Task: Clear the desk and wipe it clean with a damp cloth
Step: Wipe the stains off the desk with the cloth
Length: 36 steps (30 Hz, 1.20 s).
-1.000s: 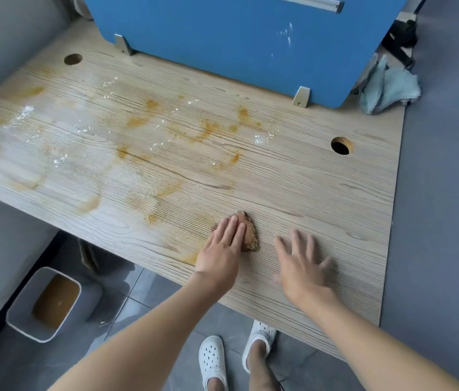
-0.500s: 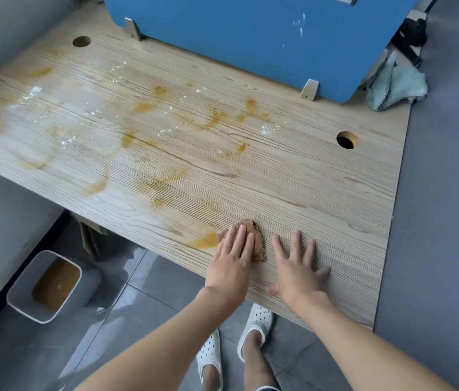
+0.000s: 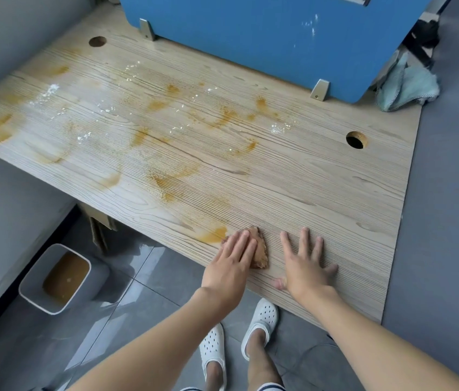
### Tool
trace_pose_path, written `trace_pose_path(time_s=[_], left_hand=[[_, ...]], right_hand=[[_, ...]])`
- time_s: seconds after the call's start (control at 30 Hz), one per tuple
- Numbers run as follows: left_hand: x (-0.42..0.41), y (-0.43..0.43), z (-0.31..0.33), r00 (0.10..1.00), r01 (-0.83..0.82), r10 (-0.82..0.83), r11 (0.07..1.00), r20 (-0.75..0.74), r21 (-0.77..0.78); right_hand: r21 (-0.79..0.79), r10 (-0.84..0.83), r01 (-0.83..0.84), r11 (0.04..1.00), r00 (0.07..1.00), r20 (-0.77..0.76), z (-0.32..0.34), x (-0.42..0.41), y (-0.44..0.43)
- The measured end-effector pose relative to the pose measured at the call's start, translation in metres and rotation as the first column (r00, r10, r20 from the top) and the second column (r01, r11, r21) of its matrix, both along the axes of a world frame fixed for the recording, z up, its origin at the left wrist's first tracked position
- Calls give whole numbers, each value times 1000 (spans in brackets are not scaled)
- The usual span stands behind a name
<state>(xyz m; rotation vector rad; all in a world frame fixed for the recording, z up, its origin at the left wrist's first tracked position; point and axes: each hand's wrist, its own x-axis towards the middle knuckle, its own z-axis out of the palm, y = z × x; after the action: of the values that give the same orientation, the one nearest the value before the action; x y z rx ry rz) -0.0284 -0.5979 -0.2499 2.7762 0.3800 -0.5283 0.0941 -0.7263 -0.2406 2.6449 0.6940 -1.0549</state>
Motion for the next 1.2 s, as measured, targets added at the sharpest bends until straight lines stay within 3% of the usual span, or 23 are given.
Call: trace_pose_path(time_s=[0.1, 0.3, 0.43, 0.63, 0.87, 0.97, 1.1, 1.2], left_hand=[[2, 0, 3, 997, -77, 77, 997, -3, 23], [-23, -15, 0, 1000, 3, -3, 1000, -3, 11], [-21, -7, 2, 996, -84, 84, 996, 5, 35], [-36, -12, -1, 1000, -4, 5, 999, -6, 43], [-31, -12, -4, 993, -107, 112, 986, -29, 127], [-23, 1, -7, 989, -137, 127, 982, 76, 132], [-16, 18, -13, 972, -115, 90, 988, 219, 104], [-18, 17, -18, 952, -92, 74, 995, 297, 48]], right_hand=[[-7, 3, -3, 1000, 1000, -4, 0, 1, -1], [-3, -2, 2, 1000, 1000, -4, -2, 1, 0], [-1, -2, 2, 1000, 1000, -3, -2, 1, 1], [-3, -1, 1, 1000, 1000, -4, -2, 1, 0], [-30, 6, -5, 1000, 1000, 3, 1, 0, 2], [-62, 93, -90, 994, 994, 55, 5, -2, 14], [-6, 97, -99, 995, 984, -150, 6, -6, 49], [1, 56, -57, 998, 987, -153, 1, -9, 59]])
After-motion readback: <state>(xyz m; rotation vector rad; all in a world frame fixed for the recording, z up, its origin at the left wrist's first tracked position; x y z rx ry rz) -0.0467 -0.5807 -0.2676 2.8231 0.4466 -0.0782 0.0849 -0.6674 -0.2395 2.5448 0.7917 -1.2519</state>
